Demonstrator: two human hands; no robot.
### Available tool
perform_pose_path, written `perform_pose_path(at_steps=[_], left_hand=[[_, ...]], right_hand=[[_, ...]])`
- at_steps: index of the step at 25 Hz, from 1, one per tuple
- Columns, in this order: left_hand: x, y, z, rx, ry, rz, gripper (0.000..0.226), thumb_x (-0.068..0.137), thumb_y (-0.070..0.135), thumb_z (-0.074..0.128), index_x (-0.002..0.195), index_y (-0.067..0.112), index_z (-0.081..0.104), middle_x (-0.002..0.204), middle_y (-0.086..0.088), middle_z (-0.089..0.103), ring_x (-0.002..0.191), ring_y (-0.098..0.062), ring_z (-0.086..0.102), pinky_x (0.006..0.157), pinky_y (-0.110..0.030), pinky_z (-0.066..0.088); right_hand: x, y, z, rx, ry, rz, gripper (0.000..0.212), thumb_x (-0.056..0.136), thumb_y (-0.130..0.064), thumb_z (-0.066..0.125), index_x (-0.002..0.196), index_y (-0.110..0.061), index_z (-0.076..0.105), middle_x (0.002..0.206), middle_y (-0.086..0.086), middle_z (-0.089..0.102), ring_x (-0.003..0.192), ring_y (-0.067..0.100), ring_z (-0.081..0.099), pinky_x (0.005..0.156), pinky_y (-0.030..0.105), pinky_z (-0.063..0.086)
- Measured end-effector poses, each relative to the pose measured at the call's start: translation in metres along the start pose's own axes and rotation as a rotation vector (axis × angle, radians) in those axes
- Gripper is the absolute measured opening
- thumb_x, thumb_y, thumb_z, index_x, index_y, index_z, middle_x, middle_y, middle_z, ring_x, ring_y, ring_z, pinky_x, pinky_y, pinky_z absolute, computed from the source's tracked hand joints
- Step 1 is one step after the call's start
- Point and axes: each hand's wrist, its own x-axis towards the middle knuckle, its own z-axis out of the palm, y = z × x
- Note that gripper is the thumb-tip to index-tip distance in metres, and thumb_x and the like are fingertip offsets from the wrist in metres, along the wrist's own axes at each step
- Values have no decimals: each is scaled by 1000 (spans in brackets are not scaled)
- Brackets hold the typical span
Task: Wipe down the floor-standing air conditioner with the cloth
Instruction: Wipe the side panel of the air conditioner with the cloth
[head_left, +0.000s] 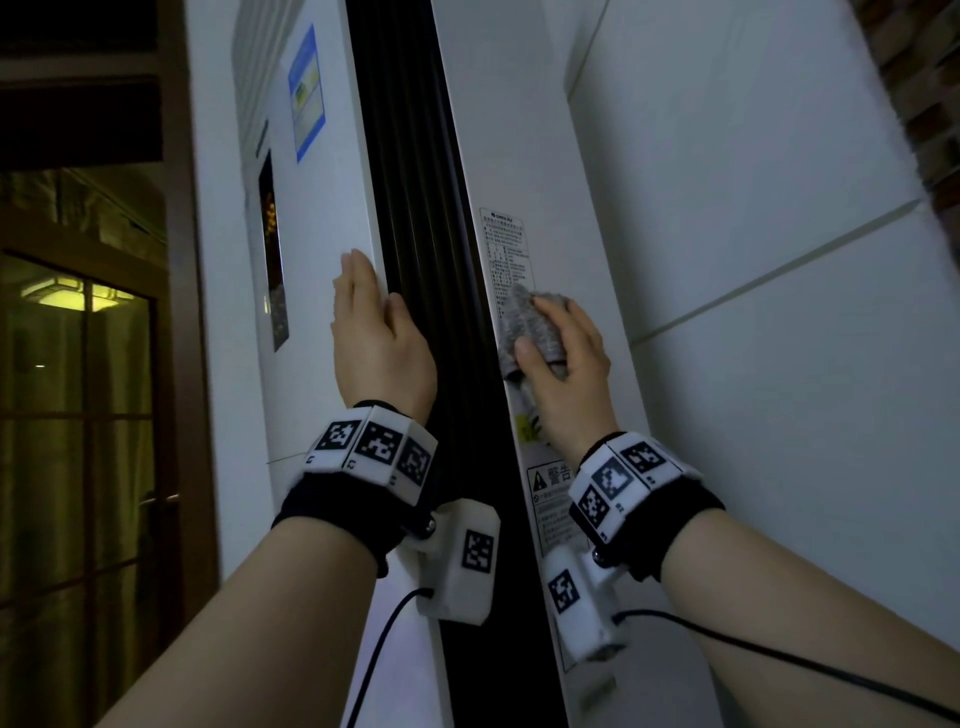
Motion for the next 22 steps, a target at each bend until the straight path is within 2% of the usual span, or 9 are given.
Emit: perform_pose_path(at_steps=[3, 5, 7, 11, 15, 19, 22], left_hand=[[-3, -6, -2, -54, -70, 1, 53, 103, 12, 28, 152, 15, 8, 160, 2, 6, 145, -7, 1, 120, -30, 1], [-7, -10, -4, -83, -96, 14, 53, 103, 12, 28, 152, 15, 7, 160, 3, 2, 145, -7, -2, 120, -32, -1], [-13, -15, -6, -110, -114, 13, 52, 104, 15, 27, 152, 17, 7, 160, 4, 1, 145, -7, -3, 120, -33, -2], [-25, -25, -11, -174, -138, 6, 49, 105, 16, 25, 151, 17, 9, 159, 6, 3, 145, -6, -2, 120, -33, -3], [-26, -26, -15, -203, -156, -2, 47, 105, 15, 24, 151, 17, 12, 159, 5, 4, 145, -6, -2, 119, -31, -5], [-35, -31, -22, -178, -197, -11, 47, 105, 20, 23, 151, 23, 12, 159, 10, 3, 144, -3, -4, 112, -25, -10], [-36, -31, -25, -194, -220, -13, 47, 105, 20, 23, 150, 24, 11, 159, 10, 2, 144, -4, -4, 112, -26, -11]], right_hand=[[0, -7, 3, -21, 66, 33, 42, 91, -22, 59, 132, -20, 51, 142, 6, 37, 132, 23, 34, 113, 32, 23], [-7, -11, 8, -23, -3, -28, 43, 90, -24, 59, 132, -24, 50, 145, 4, 33, 134, 20, 30, 113, 31, 22], [-12, -12, 9, -16, -63, -59, 43, 90, -25, 60, 132, -27, 49, 149, 2, 28, 137, 18, 25, 115, 33, 20], [-11, -18, 9, -33, 7, 6, 44, 91, -24, 58, 133, -26, 47, 149, 3, 29, 137, 20, 25, 116, 39, 21], [-21, -23, 15, -63, -106, -135, 45, 89, -22, 62, 132, -28, 49, 150, 1, 26, 138, 16, 21, 113, 27, 17], [-17, -31, 20, -94, -38, -71, 45, 91, -25, 58, 135, -27, 47, 151, 4, 25, 139, 20, 21, 117, 40, 18], [-25, -36, 27, -141, -115, -191, 43, 91, -23, 60, 133, -25, 50, 152, 6, 24, 139, 24, 18, 117, 38, 14]])
